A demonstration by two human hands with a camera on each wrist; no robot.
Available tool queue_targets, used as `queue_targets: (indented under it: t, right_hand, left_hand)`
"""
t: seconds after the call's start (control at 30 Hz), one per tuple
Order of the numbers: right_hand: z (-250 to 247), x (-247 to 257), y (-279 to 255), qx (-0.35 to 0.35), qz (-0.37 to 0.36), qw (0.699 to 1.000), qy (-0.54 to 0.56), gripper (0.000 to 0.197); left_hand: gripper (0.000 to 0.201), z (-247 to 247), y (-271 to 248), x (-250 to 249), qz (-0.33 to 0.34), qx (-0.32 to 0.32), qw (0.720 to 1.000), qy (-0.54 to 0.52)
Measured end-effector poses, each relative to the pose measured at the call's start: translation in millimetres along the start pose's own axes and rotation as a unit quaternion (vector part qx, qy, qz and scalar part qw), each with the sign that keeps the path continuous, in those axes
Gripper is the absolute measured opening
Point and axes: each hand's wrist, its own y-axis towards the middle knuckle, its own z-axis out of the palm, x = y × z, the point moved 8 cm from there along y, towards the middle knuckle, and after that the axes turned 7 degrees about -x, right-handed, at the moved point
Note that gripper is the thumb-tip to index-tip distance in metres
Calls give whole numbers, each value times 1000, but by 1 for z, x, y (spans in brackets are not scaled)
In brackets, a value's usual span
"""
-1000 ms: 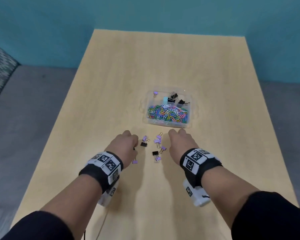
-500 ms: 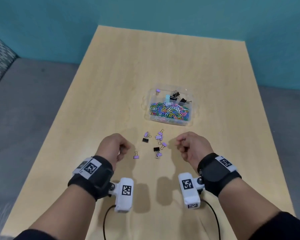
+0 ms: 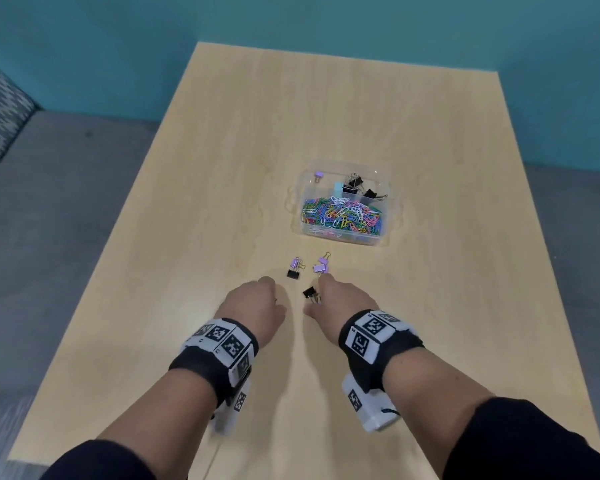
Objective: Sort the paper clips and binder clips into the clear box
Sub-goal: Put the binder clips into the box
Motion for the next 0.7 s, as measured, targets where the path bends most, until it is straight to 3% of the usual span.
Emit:
queue_targets:
  t: [0.2,0.33,0.37,0.4,0.43,0.47,0.5,0.57,0.6,0.63,0.67,0.7]
  right_hand:
    - [-3,-3,-5,-15,-14,1000,-18,15]
    - [-6,-6,-9,-22,-54,995,-86,10]
    - [-5,-11,-9,-16,-52,996,-70,11]
    - [-4,-15,-11,-9,-43,999,-19,10]
    - [-4,-19,-12,2,-24,996,85,8]
    - [-7,-23,-17,13,12,972,236,10]
    - [-8,-27,-22,26,62,919,390,16]
    - [-14,-29,-38,67,114,788,601,22]
    - [-20,-25,-45,90,107,734,664,16]
    - [-28,-20,-50,112,90,692,708,7]
    - [-34,-17,-52,126,74,663,734,14]
    - [-38,-15,-50,140,68,639,753,21]
  left_hand:
    - [10,-4,-5,-1,9,-14,1000,-26]
    - [15,1,-3,11,-37,-11,994,-105]
    - [12,2,-2,14,-73,-7,980,-184]
    - [10,2,-3,15,-116,1,948,-297]
    - [12,3,-4,14,-160,15,897,-413]
    - [13,4,-7,12,-195,32,840,-506]
    - [14,2,-9,9,-214,46,795,-565]
    - [17,0,-7,5,-223,58,745,-626]
    - [19,-1,-4,3,-218,55,737,-637]
    - [20,0,2,5,-215,42,747,-628]
    - [22,2,8,7,-210,25,767,-605]
    - [21,2,15,9,-202,0,805,-558]
